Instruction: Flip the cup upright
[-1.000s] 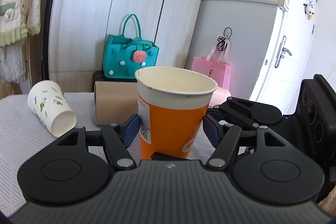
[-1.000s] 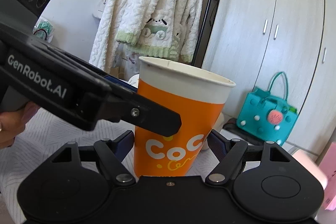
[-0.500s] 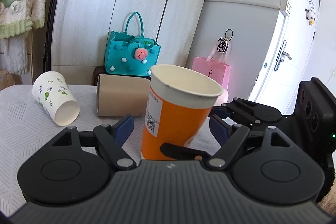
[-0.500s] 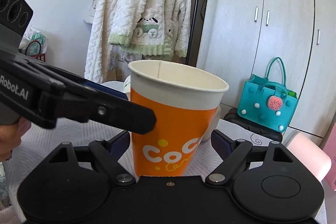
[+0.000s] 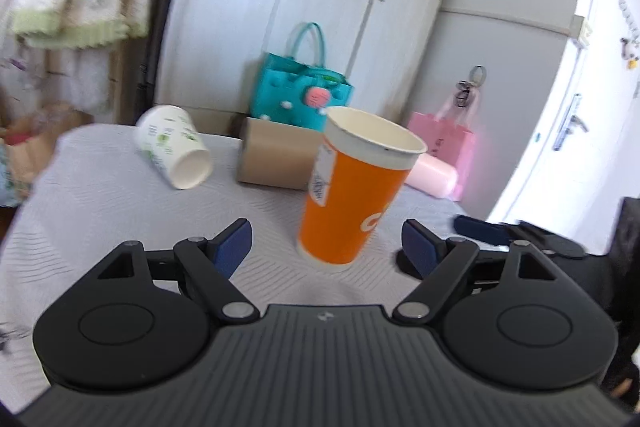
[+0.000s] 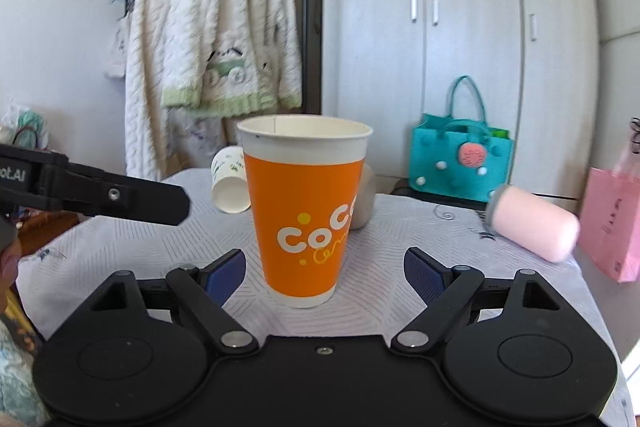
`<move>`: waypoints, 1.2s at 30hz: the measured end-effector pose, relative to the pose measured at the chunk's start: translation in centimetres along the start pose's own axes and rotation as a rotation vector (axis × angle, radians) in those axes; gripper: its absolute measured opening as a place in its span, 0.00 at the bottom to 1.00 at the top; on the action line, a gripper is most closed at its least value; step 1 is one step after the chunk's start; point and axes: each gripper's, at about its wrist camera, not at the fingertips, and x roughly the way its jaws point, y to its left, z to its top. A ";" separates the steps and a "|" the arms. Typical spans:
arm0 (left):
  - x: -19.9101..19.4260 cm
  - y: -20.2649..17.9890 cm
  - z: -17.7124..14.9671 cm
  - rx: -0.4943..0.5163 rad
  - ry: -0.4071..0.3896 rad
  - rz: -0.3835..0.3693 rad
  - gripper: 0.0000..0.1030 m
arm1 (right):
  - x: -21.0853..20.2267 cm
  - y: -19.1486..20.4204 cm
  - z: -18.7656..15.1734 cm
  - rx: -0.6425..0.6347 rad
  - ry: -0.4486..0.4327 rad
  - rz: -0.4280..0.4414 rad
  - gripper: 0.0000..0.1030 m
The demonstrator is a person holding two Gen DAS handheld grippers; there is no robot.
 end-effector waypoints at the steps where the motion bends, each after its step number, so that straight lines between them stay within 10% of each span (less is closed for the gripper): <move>1: -0.5 -0.2 -0.2 0.013 -0.002 0.024 0.80 | -0.5 0.1 0.0 0.010 0.002 -0.011 0.87; 36: -4.5 -2.9 -4.1 0.093 0.006 0.325 1.00 | -7.8 1.8 -2.3 0.067 -0.045 -0.263 1.00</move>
